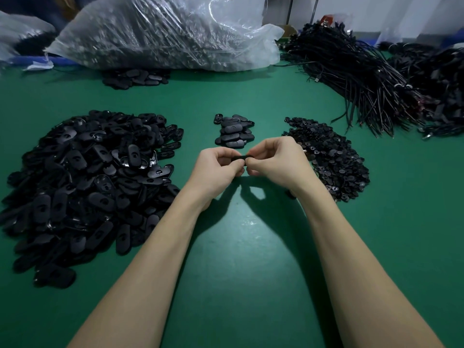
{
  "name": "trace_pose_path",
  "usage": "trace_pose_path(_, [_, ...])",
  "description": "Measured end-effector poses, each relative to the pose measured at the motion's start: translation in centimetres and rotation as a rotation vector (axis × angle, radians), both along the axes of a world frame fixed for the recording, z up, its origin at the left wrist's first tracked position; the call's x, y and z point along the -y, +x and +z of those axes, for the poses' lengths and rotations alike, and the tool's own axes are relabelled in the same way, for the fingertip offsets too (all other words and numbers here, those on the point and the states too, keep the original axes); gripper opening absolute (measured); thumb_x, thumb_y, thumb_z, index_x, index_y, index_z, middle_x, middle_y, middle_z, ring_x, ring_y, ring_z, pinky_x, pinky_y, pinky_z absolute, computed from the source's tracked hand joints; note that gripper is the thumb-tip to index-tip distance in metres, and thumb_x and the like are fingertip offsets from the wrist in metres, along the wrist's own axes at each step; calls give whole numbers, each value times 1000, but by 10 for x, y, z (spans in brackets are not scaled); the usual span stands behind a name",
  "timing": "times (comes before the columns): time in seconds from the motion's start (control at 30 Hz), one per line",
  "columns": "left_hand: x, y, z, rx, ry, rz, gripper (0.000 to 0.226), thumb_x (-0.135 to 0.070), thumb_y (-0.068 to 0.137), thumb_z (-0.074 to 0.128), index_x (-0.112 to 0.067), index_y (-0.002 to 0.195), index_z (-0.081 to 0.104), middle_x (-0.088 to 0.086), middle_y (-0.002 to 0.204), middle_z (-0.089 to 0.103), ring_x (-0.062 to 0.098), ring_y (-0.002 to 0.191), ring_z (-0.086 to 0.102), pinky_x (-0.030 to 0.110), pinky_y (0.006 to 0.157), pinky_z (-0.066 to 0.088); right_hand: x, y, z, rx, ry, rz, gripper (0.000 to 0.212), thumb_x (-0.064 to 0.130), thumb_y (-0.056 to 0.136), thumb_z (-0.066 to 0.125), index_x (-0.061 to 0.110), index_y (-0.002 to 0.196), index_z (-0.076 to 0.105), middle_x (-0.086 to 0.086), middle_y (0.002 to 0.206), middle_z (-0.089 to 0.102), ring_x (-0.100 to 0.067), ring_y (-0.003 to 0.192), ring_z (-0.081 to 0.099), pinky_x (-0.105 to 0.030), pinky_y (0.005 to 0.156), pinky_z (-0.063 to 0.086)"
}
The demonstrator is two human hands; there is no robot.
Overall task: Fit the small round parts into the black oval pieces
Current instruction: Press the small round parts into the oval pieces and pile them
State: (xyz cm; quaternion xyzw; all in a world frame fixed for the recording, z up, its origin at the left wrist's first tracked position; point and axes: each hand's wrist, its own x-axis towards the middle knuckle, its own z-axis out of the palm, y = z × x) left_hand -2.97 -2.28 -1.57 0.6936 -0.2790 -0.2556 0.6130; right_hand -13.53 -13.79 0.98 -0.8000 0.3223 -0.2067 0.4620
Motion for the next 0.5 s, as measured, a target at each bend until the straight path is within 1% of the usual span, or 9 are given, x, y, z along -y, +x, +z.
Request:
trace_pose_path(0.07, [1,-1,-1,31,12,24,13,-4,91,70,-16,85,69,6,77,73,15,71,67,30,78,58,-1,1,-2,2,-29,5,10,12,80,78,19,78,72,5,65,75,-4,60,73,-20,65,55])
trace_pose_path(0.13, [1,0,-1,45,24,30,12,-5,90,71,-16,86,69,7,79,74,16,72,68,32,80,58,-2,2,-2,-10,-67,8,10,13,80,78,20,79,71,6,65,75,-3,60,72,-18,64,53])
trace_pose_path(0.2, [0,1,-1,4,10,0,11,-5,91,71,-15,87,69,5,78,74,14,72,68,30,80,59,0,0,-1,-13,-32,36,8,12,83,77,17,83,72,1,69,76,-9,65,75,-26,71,60])
trace_pose_path(0.23, [-1,1,0,-33,-11,-3,10,-4,90,71,-14,88,70,5,79,74,14,72,69,28,81,59,1,-1,0,1,-1,63,7,10,85,76,16,87,73,-1,74,77,-14,68,76,-33,75,63])
trace_pose_path(0.27, [-1,1,1,-73,-37,9,10,-3,90,71,-13,88,70,5,79,74,14,72,69,27,81,59,2,-2,0,15,1,92,10,9,87,76,16,92,73,0,80,77,-17,70,77,-36,78,64])
trace_pose_path(0.33, [1,2,1,-147,-93,51,9,-1,90,71,-9,90,69,7,80,73,14,72,69,24,79,60,5,-3,-1,16,-145,132,18,12,86,77,24,99,73,7,91,75,-13,68,75,-28,73,61])
trace_pose_path(0.37, [1,2,1,-174,-113,65,9,0,90,71,-8,93,69,8,80,73,14,71,70,23,78,59,5,-3,0,13,-249,135,20,16,85,78,30,98,73,11,93,74,-9,66,72,-24,69,58])
trace_pose_path(0.4, [1,3,1,-194,-125,70,9,-1,90,71,-7,96,69,8,81,73,14,72,70,22,78,59,5,-2,1,8,-331,127,19,20,84,79,34,96,73,14,93,73,-7,66,70,-23,68,56])
trace_pose_path(0.5, [1,5,0,-246,-149,68,8,-3,91,71,-7,98,70,4,77,75,14,73,71,20,76,59,6,-1,1,-31,-413,128,18,26,83,80,37,95,74,16,94,72,-7,70,67,-35,76,59])
